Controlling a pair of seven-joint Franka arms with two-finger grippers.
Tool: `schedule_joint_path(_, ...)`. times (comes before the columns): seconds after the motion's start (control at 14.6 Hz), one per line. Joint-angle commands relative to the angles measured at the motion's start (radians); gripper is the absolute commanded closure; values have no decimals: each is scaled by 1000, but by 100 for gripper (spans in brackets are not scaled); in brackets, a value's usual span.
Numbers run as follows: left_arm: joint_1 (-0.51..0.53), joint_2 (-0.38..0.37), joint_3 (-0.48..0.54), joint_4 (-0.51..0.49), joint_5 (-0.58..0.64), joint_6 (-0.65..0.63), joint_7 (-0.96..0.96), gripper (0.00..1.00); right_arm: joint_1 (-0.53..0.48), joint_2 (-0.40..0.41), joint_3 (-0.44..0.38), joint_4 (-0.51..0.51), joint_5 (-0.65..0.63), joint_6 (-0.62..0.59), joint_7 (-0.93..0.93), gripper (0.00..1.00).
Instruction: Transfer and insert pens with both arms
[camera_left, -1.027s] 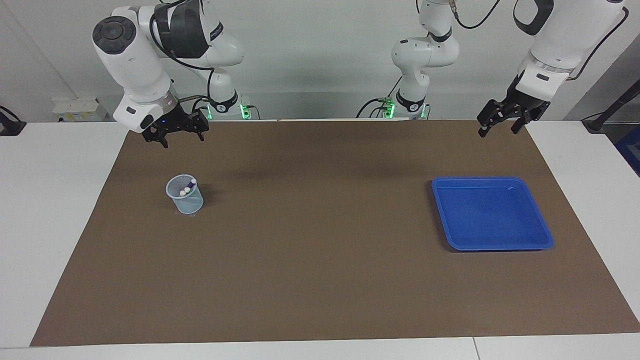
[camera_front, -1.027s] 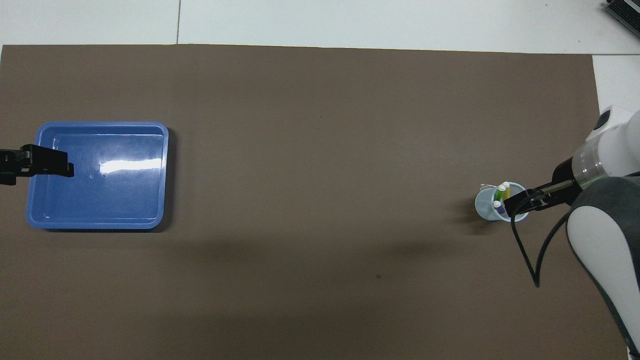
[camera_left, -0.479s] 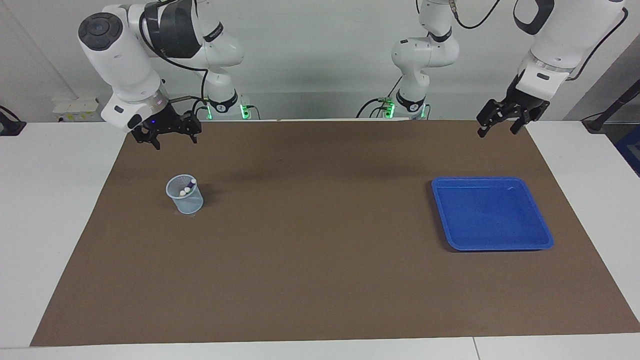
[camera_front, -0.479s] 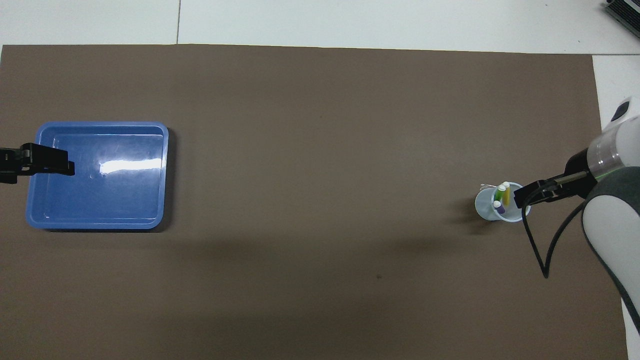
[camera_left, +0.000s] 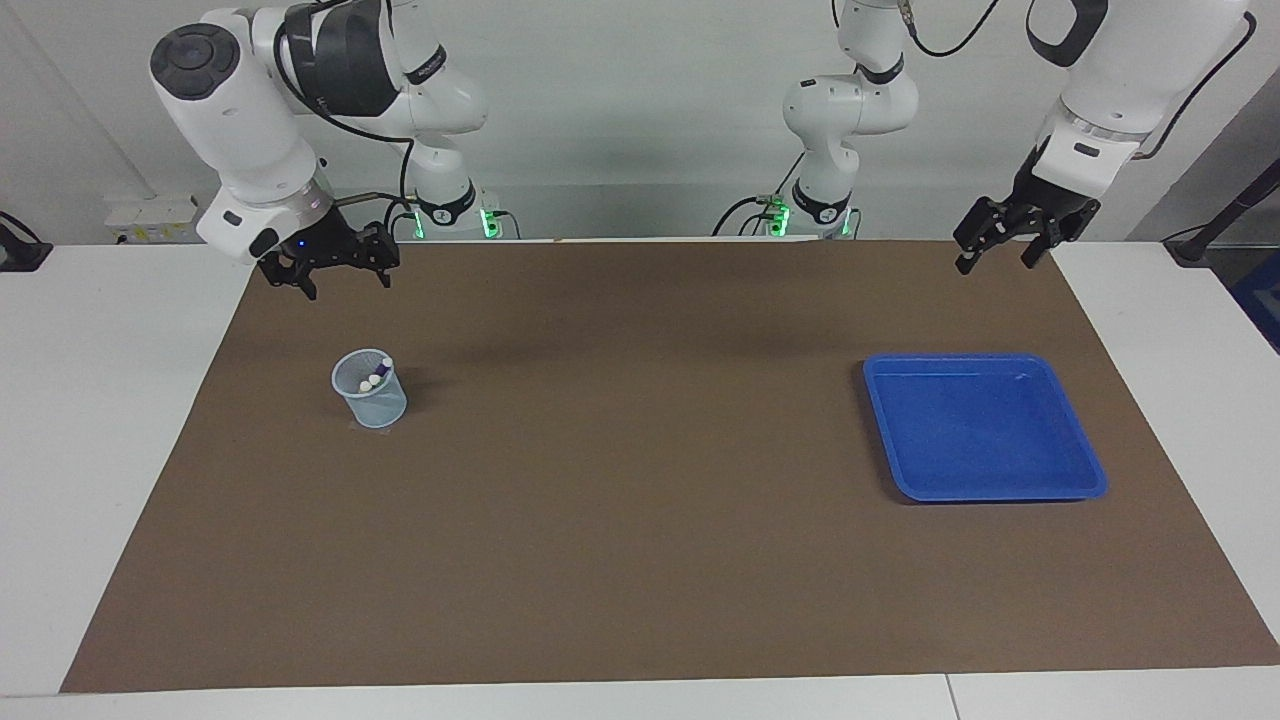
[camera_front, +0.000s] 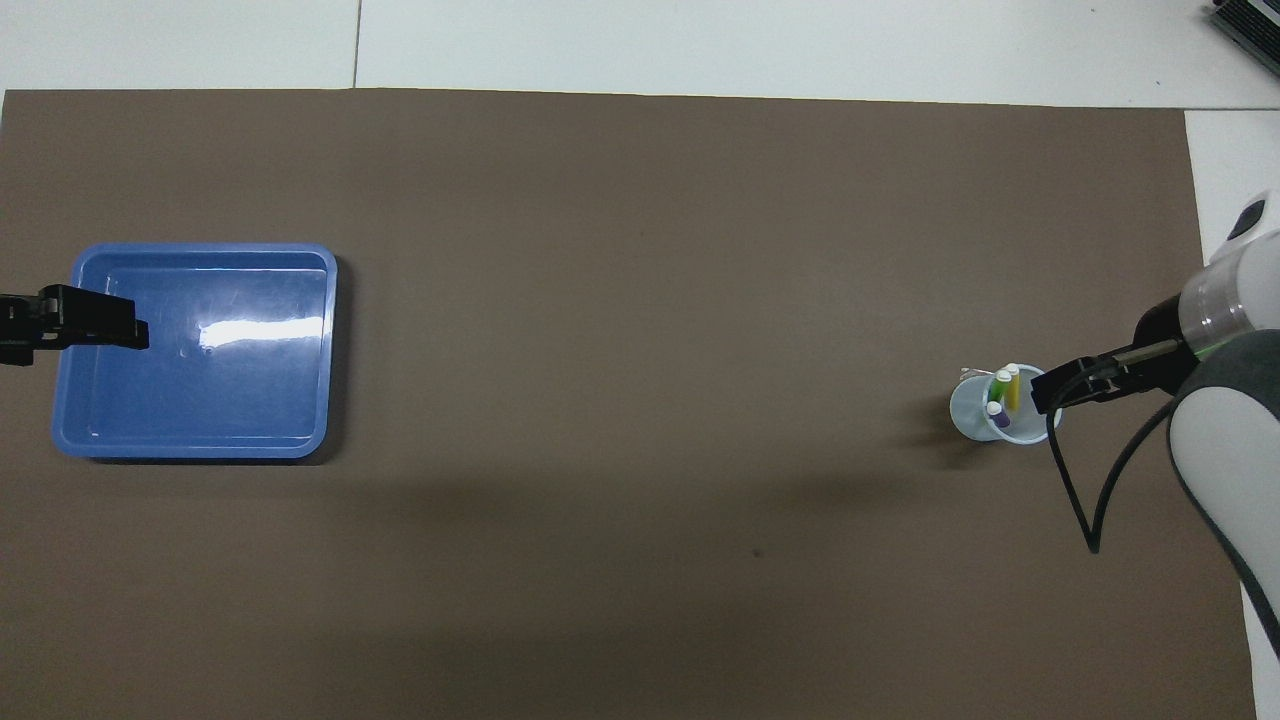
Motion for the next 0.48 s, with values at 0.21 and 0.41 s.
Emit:
schedule_joint_path(0.21, 5, -18, 5, -18, -10, 19, 10, 0, -24, 15, 26, 23, 27, 2, 116, 0)
schedule_joint_path(0.41, 32, -20, -7, -16, -10, 19, 12, 0, -24, 15, 23, 24, 27, 7, 120, 0)
